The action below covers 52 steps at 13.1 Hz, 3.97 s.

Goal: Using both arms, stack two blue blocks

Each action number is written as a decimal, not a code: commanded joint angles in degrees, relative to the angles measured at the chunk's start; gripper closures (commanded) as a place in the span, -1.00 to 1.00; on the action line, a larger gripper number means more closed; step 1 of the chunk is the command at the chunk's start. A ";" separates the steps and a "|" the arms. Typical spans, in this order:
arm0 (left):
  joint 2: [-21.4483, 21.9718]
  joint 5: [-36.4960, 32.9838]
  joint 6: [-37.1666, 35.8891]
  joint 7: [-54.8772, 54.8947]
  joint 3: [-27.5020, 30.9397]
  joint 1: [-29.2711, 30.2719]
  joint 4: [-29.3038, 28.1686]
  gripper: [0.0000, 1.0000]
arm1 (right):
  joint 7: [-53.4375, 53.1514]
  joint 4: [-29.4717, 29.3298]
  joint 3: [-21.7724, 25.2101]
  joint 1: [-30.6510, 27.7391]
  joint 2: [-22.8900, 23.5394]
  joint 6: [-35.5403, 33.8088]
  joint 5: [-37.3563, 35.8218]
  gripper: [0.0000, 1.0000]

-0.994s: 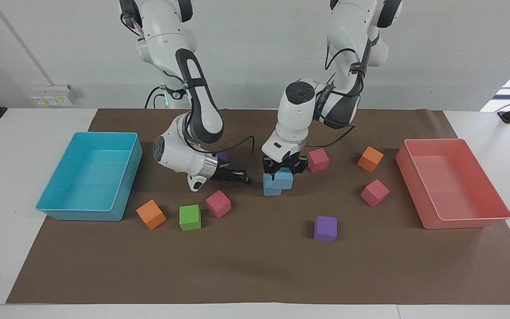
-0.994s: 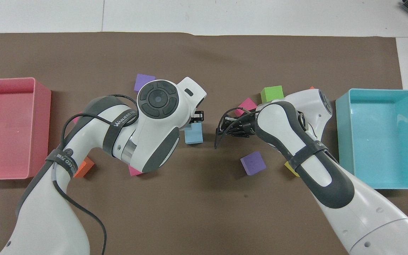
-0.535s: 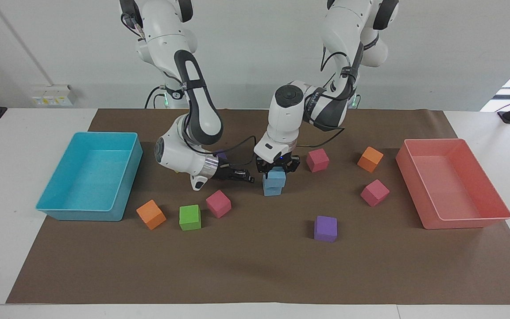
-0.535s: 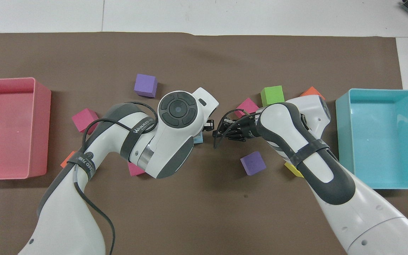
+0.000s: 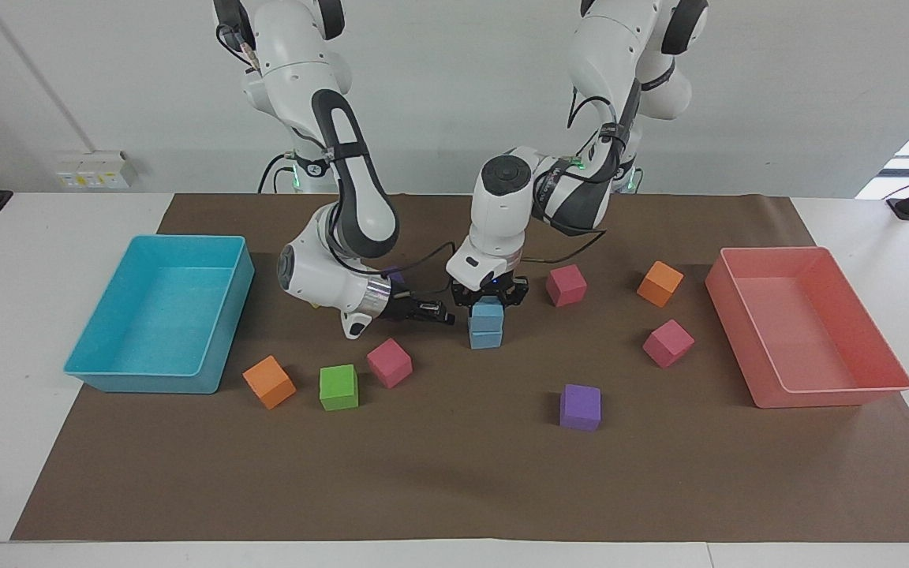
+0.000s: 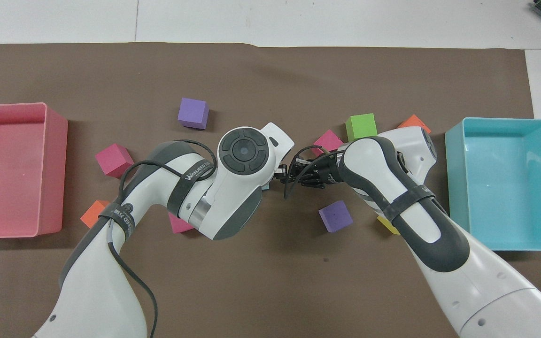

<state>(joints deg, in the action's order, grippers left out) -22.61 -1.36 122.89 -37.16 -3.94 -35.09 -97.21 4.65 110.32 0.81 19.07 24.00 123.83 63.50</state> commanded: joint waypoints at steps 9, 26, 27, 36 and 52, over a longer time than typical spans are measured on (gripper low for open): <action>0.47 0.22 1.65 -0.89 0.95 -0.95 -1.58 0.17 | 2.39 0.60 -0.28 -0.44 -0.18 -0.17 1.98 1.00; 1.16 0.13 1.48 -0.63 1.04 -0.60 -1.58 -1.00 | 2.30 0.60 -0.28 -0.44 -0.18 0.00 1.98 1.00; 1.60 0.13 1.47 -0.54 1.04 -0.33 -1.49 -1.00 | 2.39 0.60 -0.28 -0.44 -0.18 0.00 1.98 1.00; 11.97 0.22 -5.64 8.50 1.04 7.66 -4.38 -1.00 | 4.50 0.51 -0.11 -0.44 -1.58 0.35 1.72 1.00; 20.94 0.30 -21.53 36.44 1.74 25.07 3.14 -1.00 | -11.94 -4.23 0.42 -1.14 -12.56 -4.82 -52.39 1.00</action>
<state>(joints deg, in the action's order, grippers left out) -1.39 -1.36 106.47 -3.35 -1.86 -10.89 -98.85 -6.15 107.22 1.57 18.47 12.73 121.58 17.39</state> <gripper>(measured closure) 0.000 0.991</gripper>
